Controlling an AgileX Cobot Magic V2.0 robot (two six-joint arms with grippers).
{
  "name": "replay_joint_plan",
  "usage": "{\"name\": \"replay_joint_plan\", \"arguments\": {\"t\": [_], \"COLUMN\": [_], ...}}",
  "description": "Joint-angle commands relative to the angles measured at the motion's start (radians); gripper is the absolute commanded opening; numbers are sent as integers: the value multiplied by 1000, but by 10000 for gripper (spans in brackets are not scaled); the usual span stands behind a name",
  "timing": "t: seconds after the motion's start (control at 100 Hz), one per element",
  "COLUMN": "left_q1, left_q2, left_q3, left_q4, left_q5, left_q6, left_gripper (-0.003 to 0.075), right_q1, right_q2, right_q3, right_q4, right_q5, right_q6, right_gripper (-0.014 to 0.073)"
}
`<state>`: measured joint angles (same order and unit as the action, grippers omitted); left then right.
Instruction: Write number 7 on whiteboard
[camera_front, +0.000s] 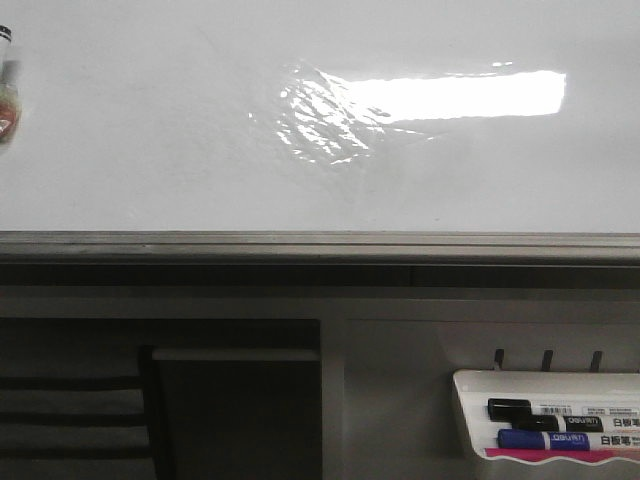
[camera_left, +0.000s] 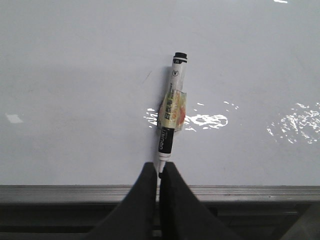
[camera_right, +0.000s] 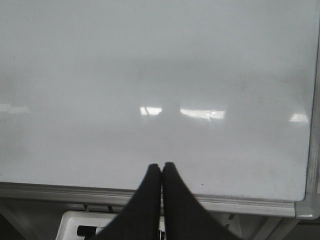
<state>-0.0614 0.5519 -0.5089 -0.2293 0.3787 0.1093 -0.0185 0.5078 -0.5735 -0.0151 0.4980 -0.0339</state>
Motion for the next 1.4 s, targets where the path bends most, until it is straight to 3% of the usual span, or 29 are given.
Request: {"name": "replay_joint_plan", "arguments": {"t": [0.0, 0.2, 0.28, 0.35, 0.47, 0.57, 1.15, 1.39], "left_q1": [2, 2, 2, 2, 2, 2, 2, 2], "left_q2": [10, 10, 10, 10, 10, 10, 13, 132], "left_q3": [-36, -36, -36, -36, -36, -36, -36, -43], "left_q4": [-12, 5, 48, 90, 100, 100, 54, 52], "left_q5": [-68, -72, -72, -72, -66, -80, -98, -147], "left_q6": [2, 4, 6, 9, 10, 10, 11, 43], "left_gripper": [-20, -20, 19, 137, 450, 566, 564, 564], "right_q1": [-6, -6, -6, -6, -6, -6, -6, -6], "right_q2": [11, 11, 11, 11, 11, 11, 11, 11], "right_q3": [-36, -36, -36, -36, -36, -36, -36, -36], "right_q4": [0, 0, 0, 0, 0, 0, 0, 0], "right_q5": [-72, -81, -91, -104, -104, -104, -125, -140], "right_q6": [-6, -4, 23, 23, 23, 23, 23, 23], "right_gripper": [-71, -69, -17, 101, 374, 493, 499, 499]}}
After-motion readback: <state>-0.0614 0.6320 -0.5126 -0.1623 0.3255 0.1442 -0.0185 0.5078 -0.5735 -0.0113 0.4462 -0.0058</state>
